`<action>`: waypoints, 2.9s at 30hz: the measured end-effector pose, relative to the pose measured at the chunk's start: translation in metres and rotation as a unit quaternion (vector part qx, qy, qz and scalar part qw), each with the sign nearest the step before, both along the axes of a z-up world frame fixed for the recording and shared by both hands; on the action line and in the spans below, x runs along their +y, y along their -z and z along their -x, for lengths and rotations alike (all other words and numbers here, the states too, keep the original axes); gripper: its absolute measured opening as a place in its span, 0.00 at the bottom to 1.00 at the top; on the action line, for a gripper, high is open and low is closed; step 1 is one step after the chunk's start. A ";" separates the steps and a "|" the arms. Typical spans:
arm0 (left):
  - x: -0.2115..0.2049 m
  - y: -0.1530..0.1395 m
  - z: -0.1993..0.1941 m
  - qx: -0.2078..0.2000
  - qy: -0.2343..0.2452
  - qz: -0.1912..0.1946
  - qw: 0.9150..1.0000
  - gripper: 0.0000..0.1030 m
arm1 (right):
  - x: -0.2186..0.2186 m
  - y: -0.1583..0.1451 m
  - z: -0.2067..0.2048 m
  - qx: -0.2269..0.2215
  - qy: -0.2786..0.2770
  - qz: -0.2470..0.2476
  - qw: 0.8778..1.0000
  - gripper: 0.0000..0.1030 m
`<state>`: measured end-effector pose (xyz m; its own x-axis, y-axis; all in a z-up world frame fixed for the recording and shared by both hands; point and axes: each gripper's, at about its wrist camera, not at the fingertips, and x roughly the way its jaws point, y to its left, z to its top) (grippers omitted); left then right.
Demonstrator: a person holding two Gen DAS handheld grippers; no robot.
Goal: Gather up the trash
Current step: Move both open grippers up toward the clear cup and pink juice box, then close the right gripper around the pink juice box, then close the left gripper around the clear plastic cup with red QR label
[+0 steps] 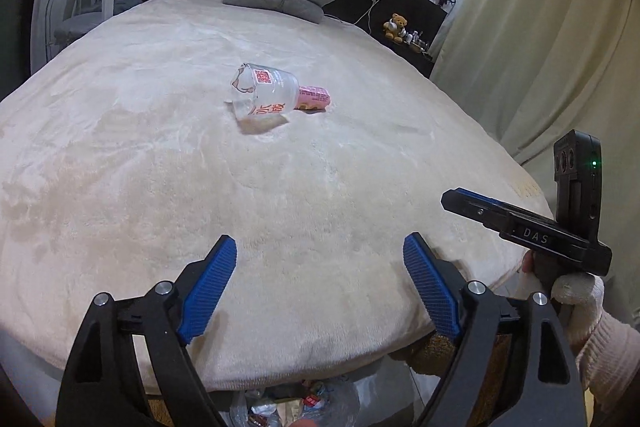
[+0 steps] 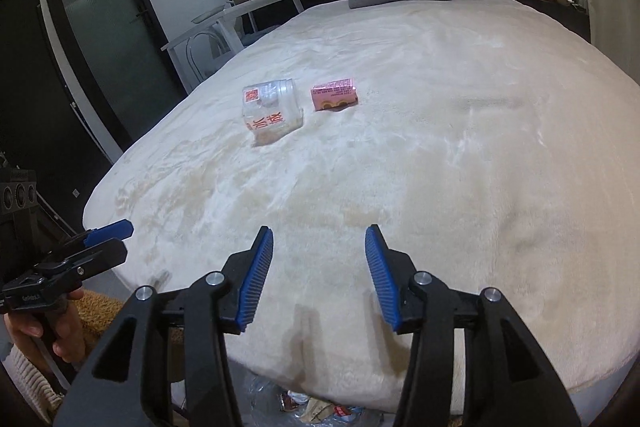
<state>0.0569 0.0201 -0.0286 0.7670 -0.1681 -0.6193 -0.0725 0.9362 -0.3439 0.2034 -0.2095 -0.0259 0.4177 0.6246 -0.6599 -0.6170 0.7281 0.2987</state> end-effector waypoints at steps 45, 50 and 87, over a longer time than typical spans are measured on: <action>0.108 0.014 -0.125 0.005 -0.087 0.020 0.996 0.94 | 0.167 0.043 -0.204 0.007 -0.021 0.034 0.999 0.89; 0.105 0.016 -0.126 0.009 -0.087 0.020 0.996 0.94 | 0.176 0.047 -0.207 0.011 -0.027 0.052 0.998 0.81; 0.032 0.026 -0.217 0.028 -0.112 -0.107 0.988 0.94 | 0.081 -0.002 -0.178 0.002 0.001 -0.004 1.000 0.62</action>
